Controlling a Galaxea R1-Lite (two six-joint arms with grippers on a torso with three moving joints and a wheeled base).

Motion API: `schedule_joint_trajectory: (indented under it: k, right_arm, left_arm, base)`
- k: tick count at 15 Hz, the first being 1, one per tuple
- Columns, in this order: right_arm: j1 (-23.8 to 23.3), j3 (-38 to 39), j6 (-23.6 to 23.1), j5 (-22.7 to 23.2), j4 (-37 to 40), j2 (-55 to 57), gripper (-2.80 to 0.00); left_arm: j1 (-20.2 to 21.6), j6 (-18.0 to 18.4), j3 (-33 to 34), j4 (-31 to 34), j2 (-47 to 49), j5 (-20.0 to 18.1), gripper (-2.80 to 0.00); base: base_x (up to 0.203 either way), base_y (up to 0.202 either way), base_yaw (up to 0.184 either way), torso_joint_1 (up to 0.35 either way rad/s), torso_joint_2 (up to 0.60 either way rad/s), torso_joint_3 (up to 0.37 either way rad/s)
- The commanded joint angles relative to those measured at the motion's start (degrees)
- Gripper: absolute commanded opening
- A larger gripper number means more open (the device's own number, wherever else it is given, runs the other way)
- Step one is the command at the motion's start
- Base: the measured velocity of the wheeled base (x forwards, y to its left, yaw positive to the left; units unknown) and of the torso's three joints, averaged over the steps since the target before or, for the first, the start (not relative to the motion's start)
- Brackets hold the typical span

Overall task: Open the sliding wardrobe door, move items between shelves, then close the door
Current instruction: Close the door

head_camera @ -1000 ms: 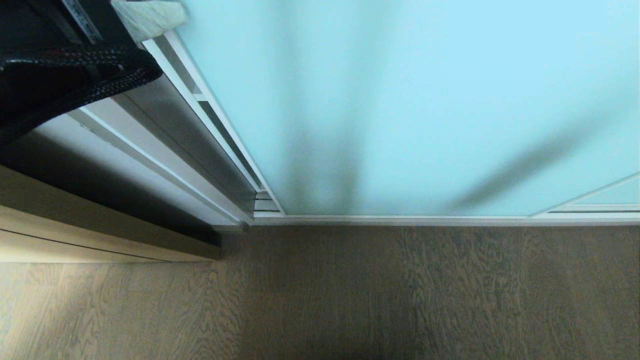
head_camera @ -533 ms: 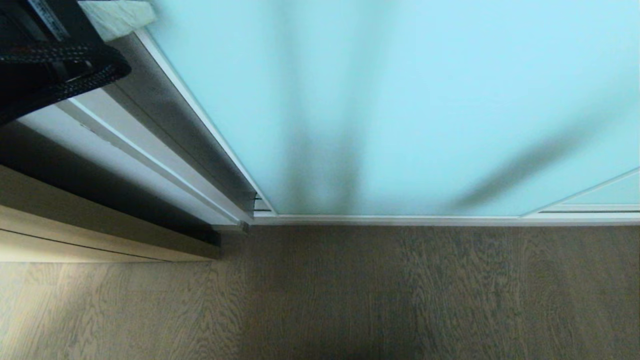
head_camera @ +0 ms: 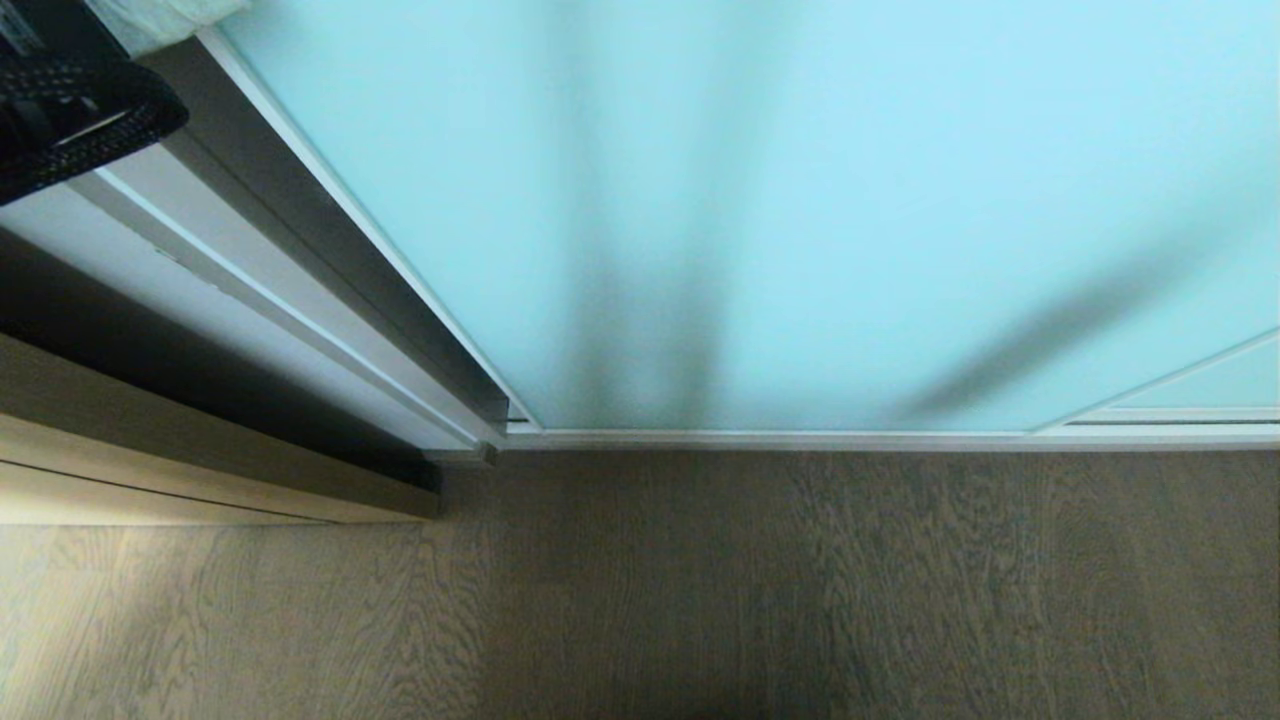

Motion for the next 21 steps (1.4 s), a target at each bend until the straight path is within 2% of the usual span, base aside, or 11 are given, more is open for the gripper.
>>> schedule_joint_trajectory:
  k: [1,9,21]
  right_arm:
    - [0.1,0.0,0.0,0.0,0.0,0.1,-2.80]
    - [0.0,0.0,-0.1,0.0,0.0,0.1,-2.80]
    - [0.0,0.0,0.0,0.0,0.0,0.1,-2.80]
  left_arm:
    - [1.3,-0.1,0.4,0.2,-0.6,0.0,-2.80]
    - [5.0,0.0,0.5,0.2,-2.4,0.0,-2.80]
    - [5.0,0.0,1.6,0.7,-4.7,-0.7,-2.80]
  base:
    - [0.000,0.000,0.000,0.000,0.00,0.000]
    - [0.000,0.000,0.000,0.000,0.00,0.000]
    - [0.000,0.000,0.000,0.000,0.00,0.000]
